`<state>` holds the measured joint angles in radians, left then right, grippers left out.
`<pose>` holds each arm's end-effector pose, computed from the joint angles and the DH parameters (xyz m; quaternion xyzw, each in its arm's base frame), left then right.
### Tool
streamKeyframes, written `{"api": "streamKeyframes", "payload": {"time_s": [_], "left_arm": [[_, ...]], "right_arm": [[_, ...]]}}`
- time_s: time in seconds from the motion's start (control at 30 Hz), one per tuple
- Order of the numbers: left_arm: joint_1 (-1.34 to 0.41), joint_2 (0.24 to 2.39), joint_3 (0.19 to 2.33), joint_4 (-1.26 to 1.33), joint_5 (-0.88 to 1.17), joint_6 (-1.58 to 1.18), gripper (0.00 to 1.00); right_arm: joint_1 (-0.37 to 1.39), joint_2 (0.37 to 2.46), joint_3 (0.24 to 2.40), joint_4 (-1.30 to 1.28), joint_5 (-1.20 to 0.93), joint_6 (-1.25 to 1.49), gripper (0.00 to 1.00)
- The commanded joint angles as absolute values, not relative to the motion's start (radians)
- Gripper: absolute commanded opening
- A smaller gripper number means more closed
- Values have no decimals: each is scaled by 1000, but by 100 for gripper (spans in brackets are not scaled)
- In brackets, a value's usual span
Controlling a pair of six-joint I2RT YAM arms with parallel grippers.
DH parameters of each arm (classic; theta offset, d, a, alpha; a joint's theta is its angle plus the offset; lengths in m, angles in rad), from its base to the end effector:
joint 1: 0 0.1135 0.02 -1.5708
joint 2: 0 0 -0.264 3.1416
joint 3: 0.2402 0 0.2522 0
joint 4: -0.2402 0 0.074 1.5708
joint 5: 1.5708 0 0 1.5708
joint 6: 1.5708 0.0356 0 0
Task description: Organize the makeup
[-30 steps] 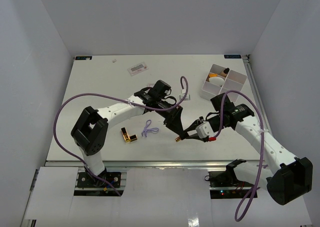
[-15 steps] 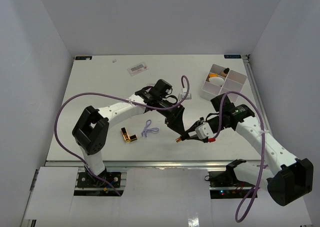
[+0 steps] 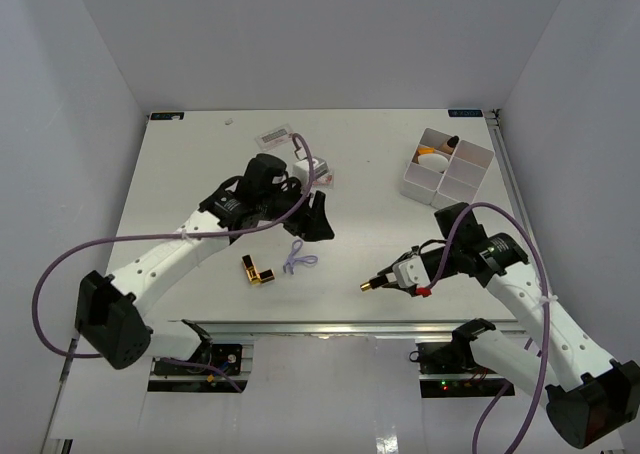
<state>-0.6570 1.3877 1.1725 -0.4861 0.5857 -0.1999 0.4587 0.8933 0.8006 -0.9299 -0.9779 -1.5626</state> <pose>0.2281 -0.2008 0.3125 0.3152 0.8182 -0.4057 0.2580 0.1240 0.0942 0.2761 -0.7875 0.3438 0.2597 0.4406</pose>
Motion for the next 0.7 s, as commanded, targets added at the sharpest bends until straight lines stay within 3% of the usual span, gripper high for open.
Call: {"api": "streamKeyframes", "payload": {"time_s": [0.0,0.03,0.17,0.5,0.67], "left_arm": [[-665,1274,1041,-616,174,-276,51],[-666,1266,1014,-658,114,-282,45],[-667,1316,1007,-742,-20,-257,41],[-683,1416,1011,-837,-197,-157,41],[-687,1420,981,-809,-120,-69,42]], "right_arm": [[448,847,781,-814,-965,-1314,11],[443,840,776,-794,-965,-1282,11],[391,831,755,-746,-975,-1212,8],[327,851,736,-739,-1018,-1200,8],[305,853,727,-736,-1031,-1203,8]]}}
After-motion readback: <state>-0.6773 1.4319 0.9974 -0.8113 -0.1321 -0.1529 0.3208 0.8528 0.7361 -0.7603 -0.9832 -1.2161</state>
